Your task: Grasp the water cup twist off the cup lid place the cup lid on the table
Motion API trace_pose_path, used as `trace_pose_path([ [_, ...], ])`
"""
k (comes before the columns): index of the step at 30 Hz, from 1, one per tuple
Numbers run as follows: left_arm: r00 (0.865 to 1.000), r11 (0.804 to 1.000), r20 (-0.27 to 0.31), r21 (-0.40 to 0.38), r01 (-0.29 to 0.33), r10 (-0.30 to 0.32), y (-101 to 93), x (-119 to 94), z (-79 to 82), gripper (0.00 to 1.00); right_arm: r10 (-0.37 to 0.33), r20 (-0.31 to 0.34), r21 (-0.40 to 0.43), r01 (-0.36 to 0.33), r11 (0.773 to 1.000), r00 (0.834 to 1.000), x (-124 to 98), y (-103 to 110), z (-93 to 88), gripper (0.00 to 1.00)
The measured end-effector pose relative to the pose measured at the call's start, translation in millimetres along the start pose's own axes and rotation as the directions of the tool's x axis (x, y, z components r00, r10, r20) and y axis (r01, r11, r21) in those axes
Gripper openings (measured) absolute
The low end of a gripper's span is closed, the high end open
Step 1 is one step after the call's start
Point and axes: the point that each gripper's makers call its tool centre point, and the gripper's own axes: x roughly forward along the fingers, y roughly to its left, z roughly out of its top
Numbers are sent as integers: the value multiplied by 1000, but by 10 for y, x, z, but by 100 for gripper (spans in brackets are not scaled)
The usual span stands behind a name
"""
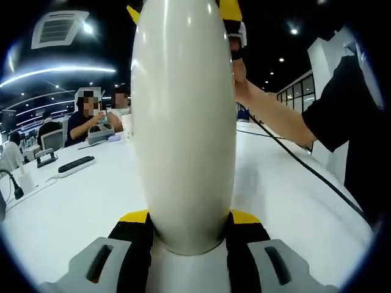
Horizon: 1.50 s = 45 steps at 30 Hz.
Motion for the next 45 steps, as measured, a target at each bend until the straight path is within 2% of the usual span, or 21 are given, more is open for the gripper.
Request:
trace_pose_path([
  [4,1000,1000,0,0,1,-1,3,-2,-2,48,18,4,-7,-18,1000,1000,17,17,-2,47],
  [10,1000,1000,0,1,1,-1,6,-2,-4,48,-131,9,15,130,991,991,-3,2,7,49],
  [13,1000,1000,1,5,2,-2,8,-2,-1,48,-205,69,42,202,978,976,-49,33,119,57],
  [16,1000,1000,1,5,1,-1,6,-5,-2,48,-280,103,37,277,960,955,-78,27,189,57],
  [19,1000,1000,1,5,1,-1,3,-9,-1,48,-356,100,49,353,934,929,-86,-15,189,55],
  [24,1000,1000,1,5,0,0,-11,-12,-1,48,-394,56,20,394,919,917,-45,-34,108,53],
  [27,1000,1000,1,5,0,0,-15,-12,1,48,-418,14,-47,418,907,908,-48,-86,39,48],
  [31,1000,1000,1,3,-1,1,-12,-15,0,48,-393,10,-52,393,918,920,-16,-64,45,48],
  [34,1000,1000,1,4,-1,1,-22,-12,0,48,-353,-2,-61,352,934,936,-12,-56,45,48],
  [37,1000,1000,1,3,-1,1,-34,-10,0,48,-260,-4,-51,260,964,966,-7,-26,46,48],
  [40,1000,1000,0,3,-1,1,-43,-5,0,48,-129,-5,-29,129,991,992,3,2,43,48],
  [42,1000,1000,0,3,-1,1,-51,-3,1,48,-55,-3,-9,55,998,998,8,12,42,48],
  [45,1000,1000,0,2,-1,1,-46,-3,-1,48,29,2,-2,-29,1000,1000,22,35,40,48],
])
